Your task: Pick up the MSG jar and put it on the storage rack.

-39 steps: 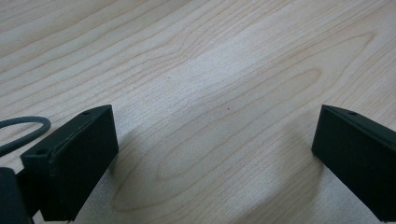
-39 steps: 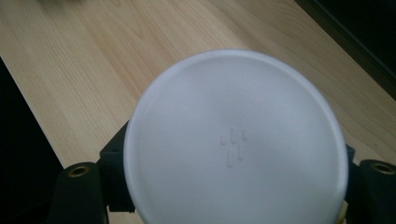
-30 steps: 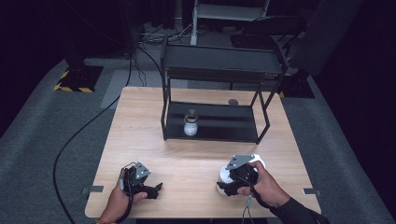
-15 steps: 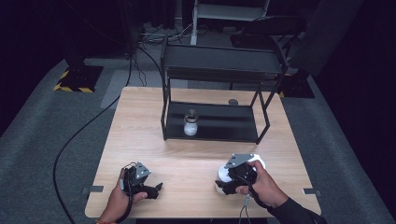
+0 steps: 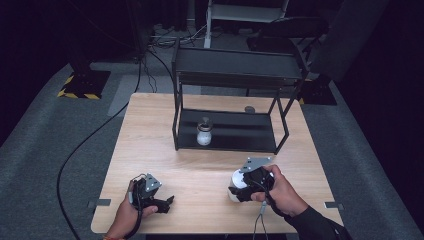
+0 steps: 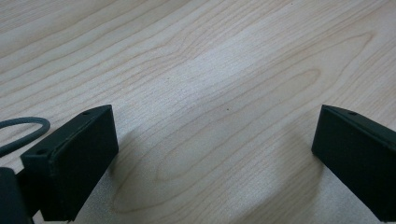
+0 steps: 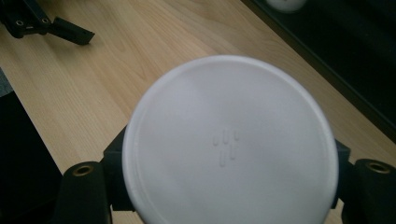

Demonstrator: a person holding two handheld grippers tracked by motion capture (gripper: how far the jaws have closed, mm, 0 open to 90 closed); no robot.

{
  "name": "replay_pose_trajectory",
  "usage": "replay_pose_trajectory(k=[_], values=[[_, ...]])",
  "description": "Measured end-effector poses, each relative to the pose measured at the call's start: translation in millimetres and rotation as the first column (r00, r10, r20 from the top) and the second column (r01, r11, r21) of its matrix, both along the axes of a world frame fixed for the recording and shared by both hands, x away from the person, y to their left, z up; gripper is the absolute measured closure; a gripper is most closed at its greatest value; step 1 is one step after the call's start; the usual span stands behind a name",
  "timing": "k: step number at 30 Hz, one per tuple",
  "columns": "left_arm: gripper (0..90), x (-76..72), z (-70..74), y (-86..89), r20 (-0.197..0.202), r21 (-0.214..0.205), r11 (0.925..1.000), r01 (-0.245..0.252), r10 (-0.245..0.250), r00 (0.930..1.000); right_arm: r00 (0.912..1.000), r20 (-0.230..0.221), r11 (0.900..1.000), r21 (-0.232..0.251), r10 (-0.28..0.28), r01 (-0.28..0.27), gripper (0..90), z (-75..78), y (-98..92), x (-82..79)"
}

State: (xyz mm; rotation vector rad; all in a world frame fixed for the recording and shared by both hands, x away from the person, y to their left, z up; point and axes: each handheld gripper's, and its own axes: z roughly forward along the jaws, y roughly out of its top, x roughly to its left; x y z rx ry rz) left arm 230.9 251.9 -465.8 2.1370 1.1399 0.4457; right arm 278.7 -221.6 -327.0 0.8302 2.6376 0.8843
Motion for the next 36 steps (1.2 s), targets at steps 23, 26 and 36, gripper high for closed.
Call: replay_pose_trajectory(k=[23, 26, 36], values=[[0.2, 0.2, 0.0, 0.0, 0.0, 0.0, 1.0, 0.001, -0.001, 1.0, 0.9984, 0.03, 0.9988, 0.017, -0.047, 0.046, 30.4, 29.0, 2.0, 29.0], [0.3, 0.2, 0.0, 0.0, 0.0, 0.0, 1.0, 0.001, -0.001, 1.0, 0.9977, 0.031, 0.998, 0.019, -0.061, 0.06, 30.4, 29.0, 3.7, 34.5], [0.3, 0.4, -0.1, 0.2, 0.0, -0.001, 1.0, 0.003, -0.003, 1.0, 0.9959, 0.032, 0.9961, 0.029, -0.084, 0.083, 30.4, 31.0, 7.7, 51.1]])
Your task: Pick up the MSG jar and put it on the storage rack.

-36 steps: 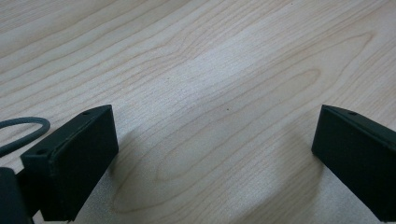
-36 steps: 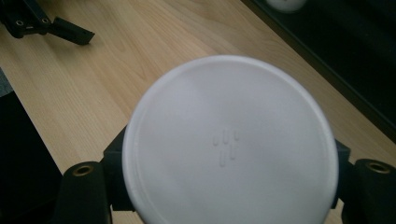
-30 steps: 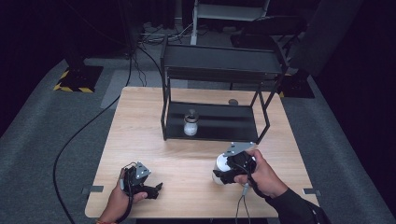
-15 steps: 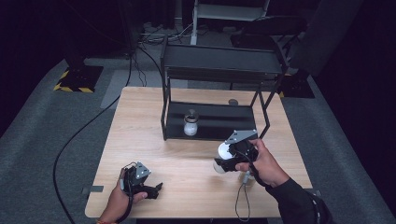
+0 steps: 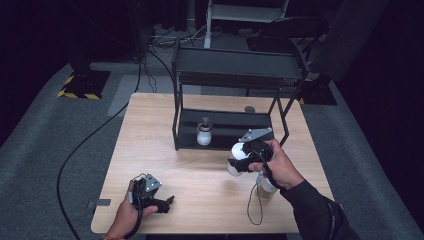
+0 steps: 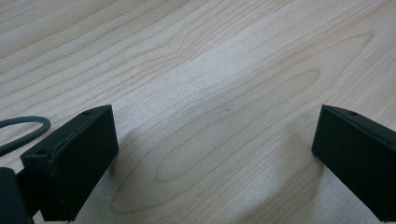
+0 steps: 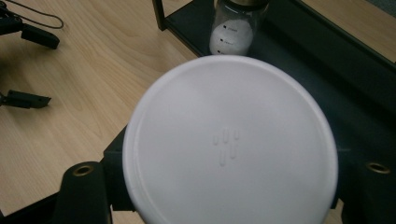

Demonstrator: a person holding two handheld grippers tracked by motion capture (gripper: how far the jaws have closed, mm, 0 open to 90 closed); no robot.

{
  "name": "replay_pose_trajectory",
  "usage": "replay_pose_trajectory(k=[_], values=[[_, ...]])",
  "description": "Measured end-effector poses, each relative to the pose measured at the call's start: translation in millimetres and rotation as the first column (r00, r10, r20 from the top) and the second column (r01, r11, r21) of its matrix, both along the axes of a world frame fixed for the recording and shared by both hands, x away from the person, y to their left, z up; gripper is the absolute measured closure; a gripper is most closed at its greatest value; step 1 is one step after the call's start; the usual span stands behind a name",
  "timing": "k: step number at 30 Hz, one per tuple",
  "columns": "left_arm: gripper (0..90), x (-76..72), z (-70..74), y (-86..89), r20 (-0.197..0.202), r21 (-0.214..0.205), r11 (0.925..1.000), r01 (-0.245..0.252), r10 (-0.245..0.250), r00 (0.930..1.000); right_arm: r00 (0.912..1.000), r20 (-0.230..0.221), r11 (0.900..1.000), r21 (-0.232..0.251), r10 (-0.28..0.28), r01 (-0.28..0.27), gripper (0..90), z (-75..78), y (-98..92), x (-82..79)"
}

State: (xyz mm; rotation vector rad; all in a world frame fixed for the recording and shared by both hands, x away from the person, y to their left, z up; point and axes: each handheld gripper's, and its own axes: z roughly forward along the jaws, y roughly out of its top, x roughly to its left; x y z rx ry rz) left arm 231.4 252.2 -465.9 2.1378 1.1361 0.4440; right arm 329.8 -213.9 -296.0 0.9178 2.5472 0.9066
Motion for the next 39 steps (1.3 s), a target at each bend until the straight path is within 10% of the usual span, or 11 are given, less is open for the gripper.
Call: replay_pose_trajectory(k=[39], values=[[0.3, 0.4, 0.1, 0.1, -0.001, 0.0, 1.0, 0.002, -0.002, 1.0, 0.9935, 0.021, 0.9935, -0.021, -0.112, 0.112, 30.5, 4.7, 20.0, 60.4]])
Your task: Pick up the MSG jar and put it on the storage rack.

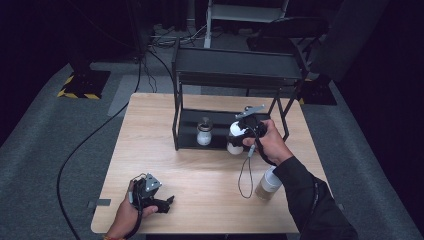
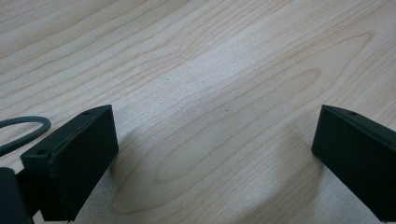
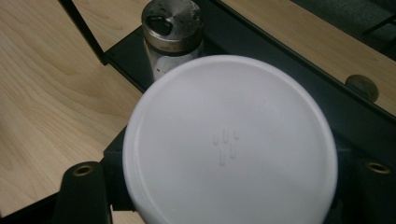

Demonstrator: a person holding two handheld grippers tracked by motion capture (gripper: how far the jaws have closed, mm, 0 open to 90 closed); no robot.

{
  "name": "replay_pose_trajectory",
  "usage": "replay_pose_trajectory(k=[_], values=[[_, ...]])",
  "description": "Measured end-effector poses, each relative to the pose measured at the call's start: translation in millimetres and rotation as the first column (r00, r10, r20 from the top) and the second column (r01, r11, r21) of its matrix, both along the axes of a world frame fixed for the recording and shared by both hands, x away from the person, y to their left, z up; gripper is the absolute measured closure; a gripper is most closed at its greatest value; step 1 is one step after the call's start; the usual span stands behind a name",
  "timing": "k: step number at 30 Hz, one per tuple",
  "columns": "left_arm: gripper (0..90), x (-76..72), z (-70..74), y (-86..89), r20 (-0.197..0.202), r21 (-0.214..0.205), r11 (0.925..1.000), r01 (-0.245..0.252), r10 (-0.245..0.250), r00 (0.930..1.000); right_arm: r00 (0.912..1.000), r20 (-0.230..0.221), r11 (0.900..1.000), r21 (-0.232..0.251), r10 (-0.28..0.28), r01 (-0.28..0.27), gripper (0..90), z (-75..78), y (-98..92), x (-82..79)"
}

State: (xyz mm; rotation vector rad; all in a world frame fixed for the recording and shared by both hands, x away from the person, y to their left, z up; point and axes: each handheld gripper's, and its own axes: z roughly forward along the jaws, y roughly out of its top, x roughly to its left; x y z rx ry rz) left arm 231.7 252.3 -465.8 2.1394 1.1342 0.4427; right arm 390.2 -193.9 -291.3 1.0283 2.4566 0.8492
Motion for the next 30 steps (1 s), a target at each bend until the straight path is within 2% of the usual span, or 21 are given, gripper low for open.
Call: replay_pose_trajectory(k=[12, 25, 30], values=[[0.2, 0.0, 0.0, 0.0, 0.0, 0.0, 1.0, 0.0, 0.0, 1.0, 0.9993, -0.006, 0.9993, -0.003, -0.038, 0.038, 30.4, -0.5, 0.5, 17.8], [0.3, 0.0, 0.0, 0.0, 0.0, 0.0, 1.0, 0.0, 0.0, 1.0, 0.9966, -0.027, 0.997, 0.009, -0.077, 0.077, 30.4, -16.0, -1.9, 39.7], [0.3, 0.0, 0.0, 0.0, 0.0, 0.0, 1.0, 0.0, 0.0, 1.0, 0.9968, -0.029, 0.9971, 0.016, -0.074, 0.075, 30.4, -19.6, -2.0, 45.2]])
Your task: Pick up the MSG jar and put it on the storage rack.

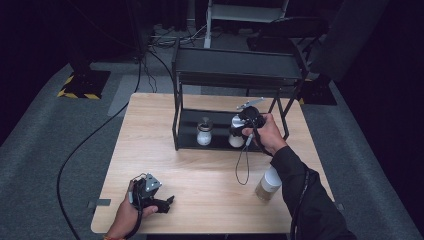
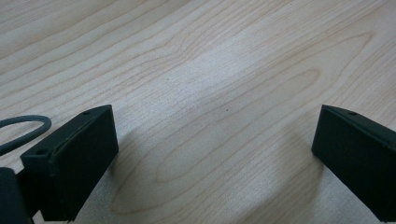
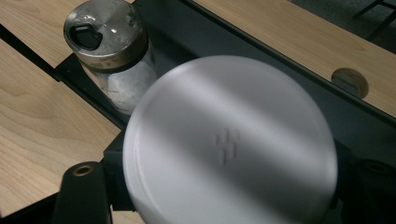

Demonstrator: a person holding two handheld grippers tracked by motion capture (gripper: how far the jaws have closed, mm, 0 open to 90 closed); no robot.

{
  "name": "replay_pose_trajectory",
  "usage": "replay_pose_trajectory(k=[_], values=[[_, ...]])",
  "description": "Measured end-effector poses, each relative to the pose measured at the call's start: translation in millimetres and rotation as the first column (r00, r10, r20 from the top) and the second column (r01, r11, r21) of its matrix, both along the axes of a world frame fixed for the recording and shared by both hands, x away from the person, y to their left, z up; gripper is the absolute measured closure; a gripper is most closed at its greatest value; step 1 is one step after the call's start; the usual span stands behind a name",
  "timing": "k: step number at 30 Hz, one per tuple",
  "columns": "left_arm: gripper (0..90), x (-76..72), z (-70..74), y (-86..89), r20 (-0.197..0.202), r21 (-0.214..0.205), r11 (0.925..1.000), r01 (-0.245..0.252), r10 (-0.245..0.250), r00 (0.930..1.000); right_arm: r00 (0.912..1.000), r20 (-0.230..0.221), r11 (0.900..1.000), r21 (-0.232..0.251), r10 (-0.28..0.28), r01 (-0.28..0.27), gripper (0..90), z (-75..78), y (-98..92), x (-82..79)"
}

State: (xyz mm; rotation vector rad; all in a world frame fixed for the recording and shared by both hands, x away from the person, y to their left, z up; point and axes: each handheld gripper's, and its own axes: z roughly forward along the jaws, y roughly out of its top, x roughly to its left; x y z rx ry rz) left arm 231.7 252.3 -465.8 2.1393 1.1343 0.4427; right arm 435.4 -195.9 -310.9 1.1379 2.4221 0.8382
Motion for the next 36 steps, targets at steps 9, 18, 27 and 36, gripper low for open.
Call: replay_pose_trajectory(k=[9, 18, 27, 36], values=[[0.3, 0.0, 0.0, 0.0, 0.0, 0.0, 1.0, 0.0, 0.0, 1.0, 0.9999, -0.013, 0.9999, 0.01, -0.005, 0.005, 30.5, -9.0, 4.5, 8.0], [0.2, -0.1, -0.1, -0.1, 0.001, 0.0, 1.0, 0.0, 0.0, 1.0, 0.9998, -0.016, 0.9999, 0.003, -0.013, 0.013, 30.4, -13.2, 6.2, 15.5], [0.3, 0.0, 0.0, 0.0, 0.0, 0.0, 1.0, 0.0, 0.0, 1.0, 0.999, -0.031, 0.9995, 0.001, -0.032, 0.032, 30.4, -17.8, 6.3, 20.2], [0.3, -0.1, -0.1, 0.0, 0.0, 0.0, 1.0, 0.0, 0.0, 1.0, 0.9984, -0.041, 0.9993, 0.004, -0.038, 0.038, 30.4, -21.8, 7.0, 22.6]])
